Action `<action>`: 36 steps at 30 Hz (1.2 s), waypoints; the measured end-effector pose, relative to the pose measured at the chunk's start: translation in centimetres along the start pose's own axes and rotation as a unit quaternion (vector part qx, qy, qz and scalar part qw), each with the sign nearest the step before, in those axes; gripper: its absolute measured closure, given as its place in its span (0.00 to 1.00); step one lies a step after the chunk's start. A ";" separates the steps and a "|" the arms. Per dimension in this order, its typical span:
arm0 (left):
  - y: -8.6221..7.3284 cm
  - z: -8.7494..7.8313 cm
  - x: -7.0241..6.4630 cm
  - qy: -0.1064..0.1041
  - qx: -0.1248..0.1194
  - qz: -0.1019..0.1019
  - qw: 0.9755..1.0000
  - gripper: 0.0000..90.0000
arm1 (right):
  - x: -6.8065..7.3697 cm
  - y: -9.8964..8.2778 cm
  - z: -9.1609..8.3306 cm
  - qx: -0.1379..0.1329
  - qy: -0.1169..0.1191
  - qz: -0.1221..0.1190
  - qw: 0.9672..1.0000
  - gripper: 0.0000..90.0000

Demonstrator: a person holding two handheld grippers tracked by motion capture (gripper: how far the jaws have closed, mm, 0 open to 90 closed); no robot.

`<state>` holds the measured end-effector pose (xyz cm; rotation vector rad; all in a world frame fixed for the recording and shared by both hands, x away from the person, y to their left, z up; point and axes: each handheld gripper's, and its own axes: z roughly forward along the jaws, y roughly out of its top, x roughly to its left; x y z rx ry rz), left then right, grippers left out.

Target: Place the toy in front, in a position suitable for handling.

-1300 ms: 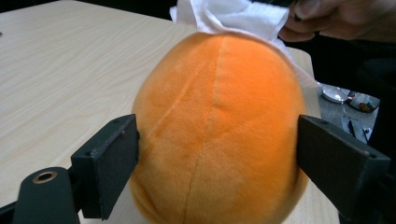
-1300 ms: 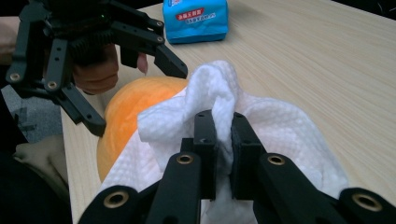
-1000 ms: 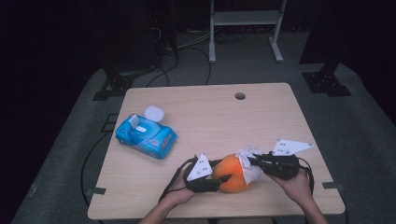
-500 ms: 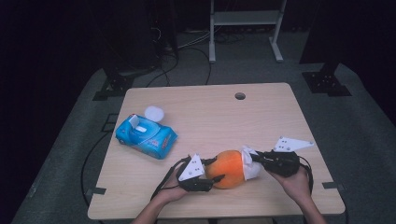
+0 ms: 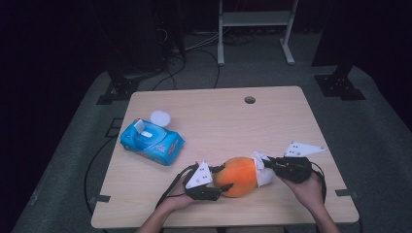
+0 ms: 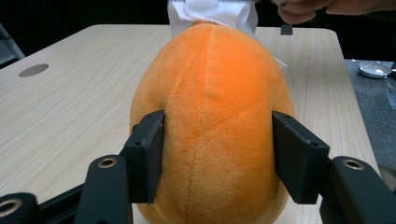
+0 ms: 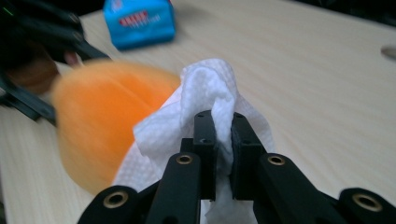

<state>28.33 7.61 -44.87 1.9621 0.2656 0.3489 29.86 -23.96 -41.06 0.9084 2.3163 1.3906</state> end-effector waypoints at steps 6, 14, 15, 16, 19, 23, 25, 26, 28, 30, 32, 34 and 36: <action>0.0 -0.1 0.0 -0.002 0.001 0.003 1.000 0.43 | 0.3 0.3 0.8 0.009 0.011 -0.011 1.000 0.92; 0.4 0.3 -0.5 0.000 -0.001 0.009 1.000 0.42 | 1.4 1.1 -0.2 -0.028 0.031 -0.018 0.999 0.91; 0.4 0.3 -0.6 0.001 -0.001 0.010 1.000 0.42 | 1.8 1.3 -0.1 -0.026 0.032 -0.026 0.999 0.91; 0.4 0.3 -0.6 0.002 -0.001 0.011 1.000 0.42 | 2.2 1.5 0.2 -0.020 0.038 -0.035 0.998 0.91; 0.3 0.2 -0.6 0.003 -0.001 0.009 1.000 0.42 | 2.3 1.0 0.9 -0.001 0.038 -0.044 0.998 0.91; 0.4 0.4 -0.5 0.003 -0.003 0.006 1.000 0.42 | 1.2 0.6 0.5 0.008 0.019 -0.031 0.999 0.92; 0.5 0.5 -0.6 0.006 -0.002 0.006 1.000 0.42 | 1.5 0.7 0.3 0.001 0.017 -0.032 0.999 0.92; 0.6 0.6 -0.7 0.006 -0.005 0.005 1.000 0.42 | 1.9 1.0 0.3 -0.006 0.022 -0.040 0.999 0.92; 0.7 0.8 -0.8 0.008 -0.004 0.006 1.000 0.42 | 2.8 1.5 0.4 -0.019 0.040 -0.046 0.998 0.92; 0.8 0.8 -0.9 0.011 -0.002 0.008 1.000 0.42 | 3.6 1.9 0.8 -0.015 0.049 -0.063 0.997 0.92; 0.7 0.7 -0.9 0.009 -0.003 0.005 1.000 0.42 | 3.8 1.7 1.0 -0.008 0.046 -0.070 0.997 0.92; 0.8 0.6 -0.8 0.010 -0.005 0.001 1.000 0.43 | 3.1 1.4 1.0 0.000 0.041 -0.058 0.997 0.92; 1.1 0.7 -1.0 0.014 -0.007 0.001 1.000 0.43 | 2.5 1.2 0.7 0.002 0.031 -0.046 0.998 0.92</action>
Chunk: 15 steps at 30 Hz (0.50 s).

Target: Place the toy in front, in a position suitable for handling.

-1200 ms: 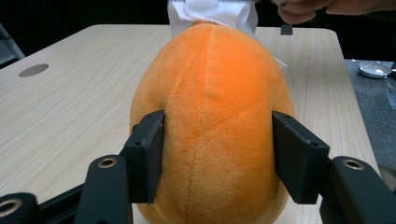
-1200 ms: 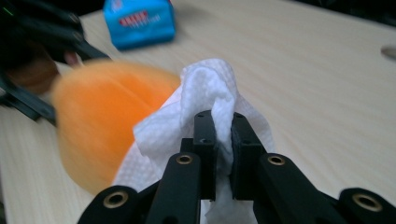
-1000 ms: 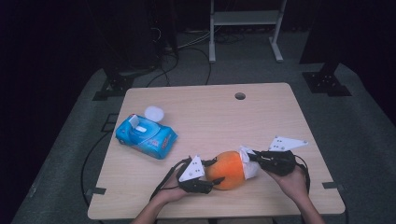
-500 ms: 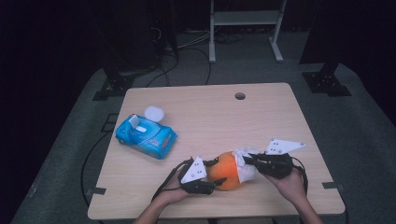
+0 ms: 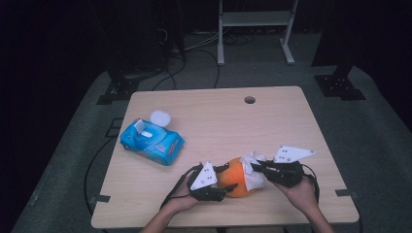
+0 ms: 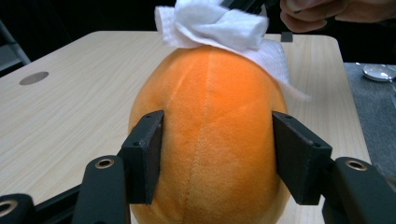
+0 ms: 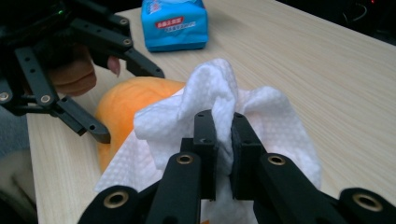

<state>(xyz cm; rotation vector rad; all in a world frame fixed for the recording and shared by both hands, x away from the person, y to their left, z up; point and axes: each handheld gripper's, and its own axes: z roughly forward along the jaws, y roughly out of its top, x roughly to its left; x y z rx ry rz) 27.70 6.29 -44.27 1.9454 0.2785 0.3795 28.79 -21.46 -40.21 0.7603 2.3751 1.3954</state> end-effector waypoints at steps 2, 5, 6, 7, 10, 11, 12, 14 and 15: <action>0.3 0.2 -0.2 0.000 -0.002 0.003 1.000 0.44 | 0.2 0.2 -0.4 -0.010 -0.006 -0.004 1.000 0.92; 0.6 0.4 -0.6 0.001 -0.002 0.009 1.000 0.44 | 1.3 0.9 -0.4 -0.029 0.013 -0.022 0.999 0.92; 0.6 0.4 -0.6 0.002 -0.001 0.009 1.000 0.44 | 1.6 1.1 -0.2 -0.023 0.012 -0.033 0.999 0.92; 0.5 0.4 -0.6 0.002 -0.001 0.007 1.000 0.44 | 1.6 1.1 0.0 -0.016 0.009 -0.040 0.999 0.92; 0.4 0.3 -0.4 0.003 -0.004 -0.007 1.000 0.44 | 0.8 0.4 0.2 -0.004 0.006 -0.030 1.000 0.92; 0.5 0.3 -0.4 0.005 -0.007 -0.009 1.000 0.44 | 0.4 0.3 0.0 -0.001 0.001 -0.024 1.000 0.92; 0.6 0.3 -0.5 0.007 -0.010 -0.012 1.000 0.45 | 0.2 0.2 -0.2 -0.003 0.000 -0.013 1.000 0.92; 0.8 0.4 -0.6 0.007 -0.014 -0.013 1.000 0.45 | 0.4 0.5 -0.5 -0.015 -0.003 -0.011 1.000 0.92; 0.9 0.4 -0.7 0.008 -0.014 -0.011 1.000 0.45 | 0.8 0.8 -0.6 -0.025 0.007 -0.014 1.000 0.92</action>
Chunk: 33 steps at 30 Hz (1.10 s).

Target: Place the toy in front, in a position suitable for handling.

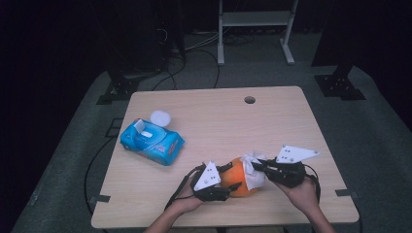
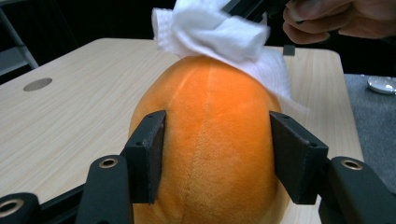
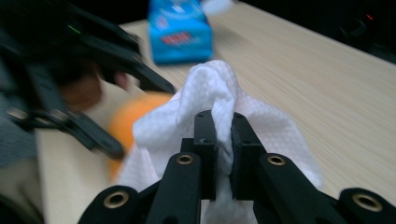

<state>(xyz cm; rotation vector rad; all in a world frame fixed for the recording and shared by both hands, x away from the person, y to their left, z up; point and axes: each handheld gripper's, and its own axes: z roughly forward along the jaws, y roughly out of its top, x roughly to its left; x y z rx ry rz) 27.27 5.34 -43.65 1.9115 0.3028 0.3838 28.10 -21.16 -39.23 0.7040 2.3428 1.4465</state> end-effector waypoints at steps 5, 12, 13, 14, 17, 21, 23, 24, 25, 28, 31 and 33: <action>-0.2 0.0 0.1 -0.001 -0.010 -0.013 1.000 0.45 | 0.7 0.2 0.8 0.012 0.011 -0.031 0.999 0.92; -1.0 0.3 1.0 -0.004 -0.033 -0.035 0.999 0.16 | -0.8 -1.0 0.1 0.024 0.003 -0.004 1.000 0.92; -1.2 0.4 1.1 -0.007 -0.034 -0.041 0.999 0.14 | -1.1 -1.1 -0.1 0.023 0.002 0.000 1.000 0.92; -1.2 0.4 1.1 -0.007 -0.034 -0.041 0.999 0.13 | -1.2 -1.2 -0.2 0.023 0.003 0.007 1.000 0.92; -2.1 1.4 1.1 -0.012 -0.031 -0.055 0.998 0.12 | -1.4 -1.3 -0.1 0.021 0.006 0.009 1.000 0.92; -2.3 1.9 0.5 0.001 -0.033 -0.053 0.998 0.25 | -1.7 -1.7 0.0 0.025 0.004 0.017 1.000 0.92; -1.5 1.5 0.2 0.012 -0.023 -0.048 0.999 0.38 | -1.8 -1.6 -0.2 0.021 0.001 0.019 1.000 0.92; -1.1 1.2 0.1 0.013 -0.021 -0.049 0.999 0.41 | -1.8 -1.5 -0.3 0.014 0.000 0.021 1.000 0.92; -0.6 0.9 0.0 0.011 -0.018 -0.045 0.999 0.43 | -1.6 -1.2 -0.5 0.008 -0.001 0.021 1.000 0.92; 1.2 -0.2 -0.2 0.007 0.004 -0.020 1.000 0.47 | -0.8 -0.1 -1.1 -0.028 0.020 0.015 0.999 0.92; 1.8 -0.7 -0.4 -0.003 0.006 -0.019 1.000 0.47 | 0.8 1.1 -0.7 -0.044 0.049 -0.003 0.998 0.92; 1.5 -0.8 -0.2 0.002 0.012 -0.017 1.000 0.47 | 1.3 1.3 -0.3 -0.037 0.042 -0.016 0.998 0.92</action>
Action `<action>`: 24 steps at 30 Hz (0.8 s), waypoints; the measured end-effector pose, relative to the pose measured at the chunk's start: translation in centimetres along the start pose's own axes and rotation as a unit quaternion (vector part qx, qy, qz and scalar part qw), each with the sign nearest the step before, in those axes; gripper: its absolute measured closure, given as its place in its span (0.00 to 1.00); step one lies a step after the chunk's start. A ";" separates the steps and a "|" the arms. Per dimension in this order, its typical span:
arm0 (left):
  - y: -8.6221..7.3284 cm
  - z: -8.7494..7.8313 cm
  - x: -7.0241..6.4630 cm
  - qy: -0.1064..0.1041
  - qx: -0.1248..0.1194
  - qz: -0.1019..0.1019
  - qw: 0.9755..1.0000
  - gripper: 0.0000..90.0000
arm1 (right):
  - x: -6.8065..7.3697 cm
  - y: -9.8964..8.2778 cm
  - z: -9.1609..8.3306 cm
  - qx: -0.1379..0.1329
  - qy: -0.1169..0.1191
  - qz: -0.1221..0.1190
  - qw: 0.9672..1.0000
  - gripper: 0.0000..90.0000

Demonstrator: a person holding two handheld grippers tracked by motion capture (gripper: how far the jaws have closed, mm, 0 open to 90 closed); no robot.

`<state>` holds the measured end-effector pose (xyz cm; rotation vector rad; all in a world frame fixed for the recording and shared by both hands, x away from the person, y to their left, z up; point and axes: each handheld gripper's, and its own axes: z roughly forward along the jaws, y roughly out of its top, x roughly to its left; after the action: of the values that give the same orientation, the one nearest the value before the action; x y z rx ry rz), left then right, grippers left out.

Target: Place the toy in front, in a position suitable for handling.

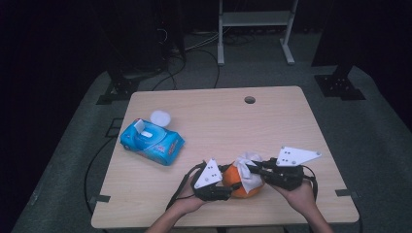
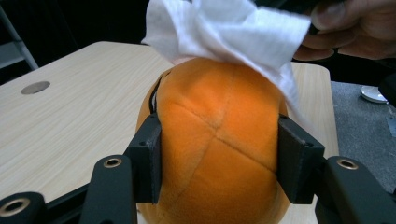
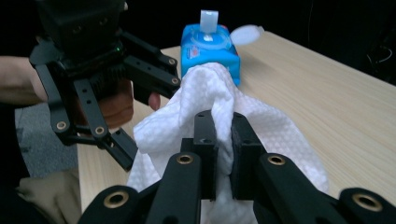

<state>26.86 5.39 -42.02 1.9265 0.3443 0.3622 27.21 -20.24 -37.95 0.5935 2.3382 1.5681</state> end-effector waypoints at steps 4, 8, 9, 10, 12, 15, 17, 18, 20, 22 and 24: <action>-0.7 -0.1 0.8 0.002 0.004 -0.026 1.000 0.47 | -1.6 -2.1 0.8 0.042 -0.021 0.026 0.999 0.92; -0.6 0.0 0.7 0.002 0.000 -0.033 0.999 0.47 | -2.4 -2.3 0.5 0.033 -0.014 0.054 0.998 0.92; -0.5 0.0 0.7 0.002 0.000 -0.035 0.999 0.47 | -2.2 -2.1 0.4 0.025 -0.014 0.051 0.998 0.92; -0.5 0.0 0.7 0.002 -0.001 -0.039 0.999 0.47 | -1.9 -1.9 0.3 0.015 -0.007 0.048 0.999 0.92; -0.3 -0.2 0.7 -0.003 -0.005 -0.045 0.999 0.47 | -1.3 -1.4 0.2 -0.001 0.005 0.041 0.999 0.92; -0.1 -0.6 0.9 -0.009 -0.007 -0.049 0.999 0.47 | -1.3 -1.4 0.2 -0.004 0.011 0.040 0.999 0.92; 0.0 -0.8 0.9 -0.005 -0.005 -0.044 0.999 0.47 | -1.9 -2.1 0.5 0.014 0.005 0.047 0.999 0.92; -0.1 -0.8 1.0 -0.005 -0.007 -0.046 0.999 0.48 | -2.2 -2.6 0.8 0.035 -0.008 0.045 0.998 0.92; -0.2 -0.9 1.1 -0.006 -0.008 -0.049 0.999 0.48 | -2.7 -3.3 0.9 0.038 -0.004 0.073 0.997 0.92; -0.2 -0.8 1.1 -0.007 -0.009 -0.048 0.999 0.48 | -2.4 -2.6 0.7 0.032 -0.012 0.058 0.998 0.92; -0.3 -0.6 1.0 -0.006 -0.011 -0.049 0.999 0.48 | -1.7 -1.8 0.4 -0.006 0.014 0.058 0.998 0.92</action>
<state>27.57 6.36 -41.96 1.8811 0.4227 0.2881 28.52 -21.33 -39.79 0.7225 2.3511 1.6483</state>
